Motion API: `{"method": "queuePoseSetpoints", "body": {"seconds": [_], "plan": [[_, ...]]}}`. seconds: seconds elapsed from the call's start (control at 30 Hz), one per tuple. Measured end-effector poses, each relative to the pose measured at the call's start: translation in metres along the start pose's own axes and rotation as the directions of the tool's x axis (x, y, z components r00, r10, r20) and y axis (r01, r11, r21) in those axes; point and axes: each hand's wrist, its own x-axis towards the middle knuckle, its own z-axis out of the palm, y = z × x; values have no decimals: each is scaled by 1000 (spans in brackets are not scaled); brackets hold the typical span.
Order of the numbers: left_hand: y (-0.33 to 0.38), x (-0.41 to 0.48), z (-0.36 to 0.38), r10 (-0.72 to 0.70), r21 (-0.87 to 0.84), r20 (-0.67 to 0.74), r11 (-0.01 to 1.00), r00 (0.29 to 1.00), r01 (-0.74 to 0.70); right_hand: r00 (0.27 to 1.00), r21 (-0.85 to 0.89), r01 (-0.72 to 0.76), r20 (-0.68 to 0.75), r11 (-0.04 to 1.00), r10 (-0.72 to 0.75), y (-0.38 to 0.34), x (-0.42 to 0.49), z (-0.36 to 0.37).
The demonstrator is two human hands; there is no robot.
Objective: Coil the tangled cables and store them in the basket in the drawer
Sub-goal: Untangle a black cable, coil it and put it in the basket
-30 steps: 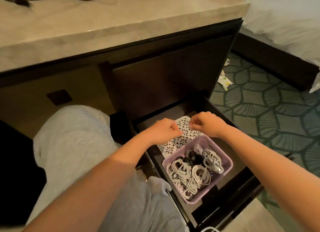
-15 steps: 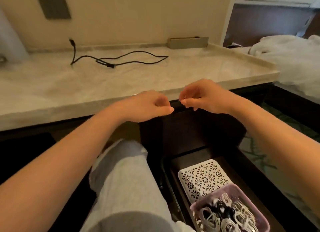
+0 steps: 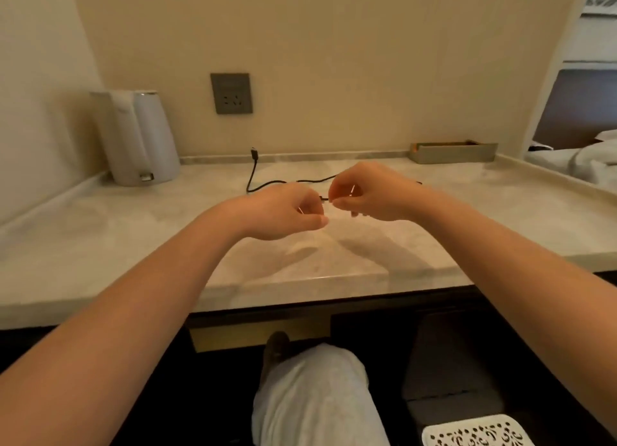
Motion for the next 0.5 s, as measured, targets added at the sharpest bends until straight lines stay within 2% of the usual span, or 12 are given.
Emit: {"method": "queuePoseSetpoints", "body": {"seconds": [0.1, 0.2, 0.33, 0.4, 0.5], "plan": [[-33, 14, -6, -74, 13, -40, 997, 996, 74, 999, -26, 24, -45, 999, -26, -5, 36, 11], [-64, 29, -12, -130, 8, -99, 991, 987, 131, 997, -20, -11, -79, 1000, 9, -9, 75, 28], [-100, 54, -16, -225, 2, -156, 974, 962, 228, 995, 62, -52, -88, 997, 57, -13, 122, 49], [-113, 66, -18, -250, -1, -142, 967, 958, 253, 993, 105, -72, -85, 992, 81, -15, 139, 56], [-122, 83, -20, -284, 19, -83, 958, 955, 287, 994, 203, -110, -4, 973, 113, -13, 160, 67]]}}
